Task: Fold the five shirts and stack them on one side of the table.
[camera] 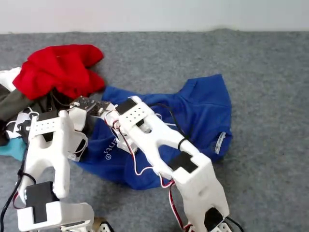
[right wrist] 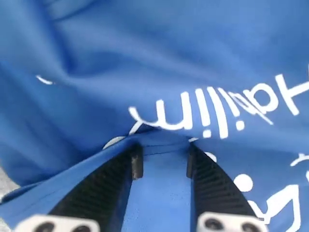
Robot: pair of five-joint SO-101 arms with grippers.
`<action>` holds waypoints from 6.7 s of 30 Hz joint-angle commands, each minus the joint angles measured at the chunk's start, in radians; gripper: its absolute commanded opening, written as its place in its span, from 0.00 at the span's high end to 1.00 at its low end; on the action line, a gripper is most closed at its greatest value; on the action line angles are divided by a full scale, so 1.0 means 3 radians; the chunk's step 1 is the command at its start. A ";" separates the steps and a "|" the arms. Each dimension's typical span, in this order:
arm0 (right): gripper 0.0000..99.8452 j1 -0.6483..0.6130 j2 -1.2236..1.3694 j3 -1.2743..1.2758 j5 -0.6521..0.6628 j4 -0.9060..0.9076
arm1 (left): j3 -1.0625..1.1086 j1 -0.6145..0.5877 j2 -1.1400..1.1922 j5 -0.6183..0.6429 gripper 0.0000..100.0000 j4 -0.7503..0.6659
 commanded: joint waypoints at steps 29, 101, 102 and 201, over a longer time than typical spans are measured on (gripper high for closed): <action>0.99 0.0632 -0.0100 -0.0568 0.0358 0.1087 | -0.0371 0.0000 -0.0026 -0.0051 0.93 0.0010; 0.99 0.0688 -0.1082 -0.0716 0.0460 0.1230 | -0.0396 0.0087 -0.1499 -0.0297 0.99 0.0742; 0.99 0.0724 -0.1169 -0.0706 0.0460 0.1230 | -0.0345 0.0087 -0.1524 -0.0297 0.99 0.0701; 0.95 0.0867 -0.2376 0.1678 0.0604 0.0816 | -0.0299 0.1488 0.0716 0.0813 0.98 -0.0864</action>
